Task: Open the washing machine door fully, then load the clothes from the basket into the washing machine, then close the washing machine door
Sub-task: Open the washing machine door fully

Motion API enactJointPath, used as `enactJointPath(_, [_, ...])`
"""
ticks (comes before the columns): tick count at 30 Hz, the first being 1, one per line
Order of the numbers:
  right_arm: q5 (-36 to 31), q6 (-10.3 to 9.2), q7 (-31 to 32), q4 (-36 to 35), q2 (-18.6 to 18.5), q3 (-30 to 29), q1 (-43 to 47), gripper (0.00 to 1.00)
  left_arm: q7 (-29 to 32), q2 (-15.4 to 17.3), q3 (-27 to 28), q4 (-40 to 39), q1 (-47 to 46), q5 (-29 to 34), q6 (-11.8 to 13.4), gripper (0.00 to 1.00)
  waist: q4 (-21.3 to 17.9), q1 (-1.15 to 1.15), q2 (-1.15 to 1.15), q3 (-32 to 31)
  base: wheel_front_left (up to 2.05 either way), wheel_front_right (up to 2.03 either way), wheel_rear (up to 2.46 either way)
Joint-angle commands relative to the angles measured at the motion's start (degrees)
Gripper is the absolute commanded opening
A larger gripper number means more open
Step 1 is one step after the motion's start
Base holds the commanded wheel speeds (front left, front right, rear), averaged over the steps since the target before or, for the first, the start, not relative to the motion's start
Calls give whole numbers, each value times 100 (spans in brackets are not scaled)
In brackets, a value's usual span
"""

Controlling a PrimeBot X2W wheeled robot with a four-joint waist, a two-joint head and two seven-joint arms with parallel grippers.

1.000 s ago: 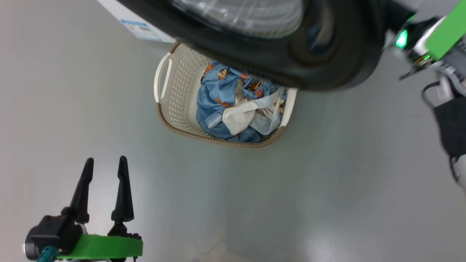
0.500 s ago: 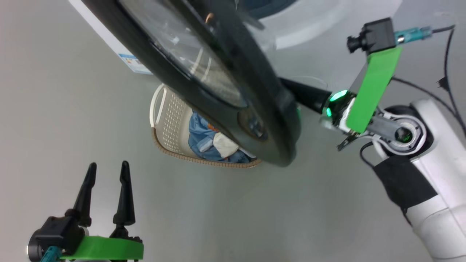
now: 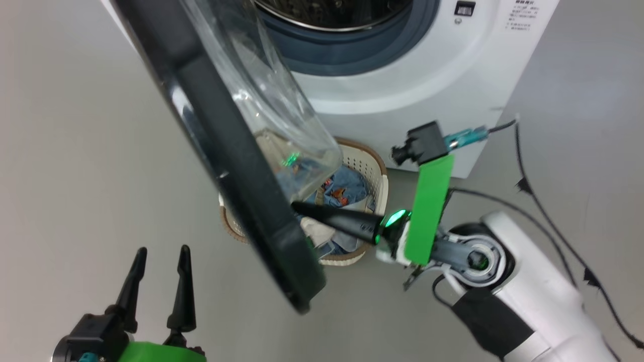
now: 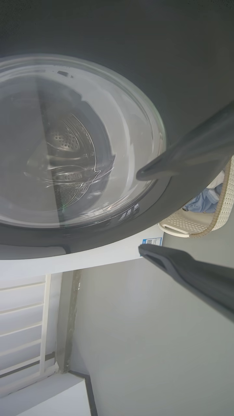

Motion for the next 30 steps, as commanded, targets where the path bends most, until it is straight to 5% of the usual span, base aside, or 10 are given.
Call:
enactJointPath(1, [19, 17, -32, -126, 280, 196, 192, 0, -36, 99, 165, -81, 4, 3, -44, 100, 73, 0, 0, -231, 0, 0, 0])
enactJointPath(12, [65, 17, -432, 65, 664, 626, 445, 0, -36, 99, 186, -26, 89, 78, -136, 100, 136, 0, 0, -523, 0, 0, 0])
enactJointPath(30, [94, 17, -1354, 390, 741, 1063, 519, 0, -36, 99, 161, 113, 198, 117, -209, 100, 163, 0, 0, -818, 0, 0, 0])
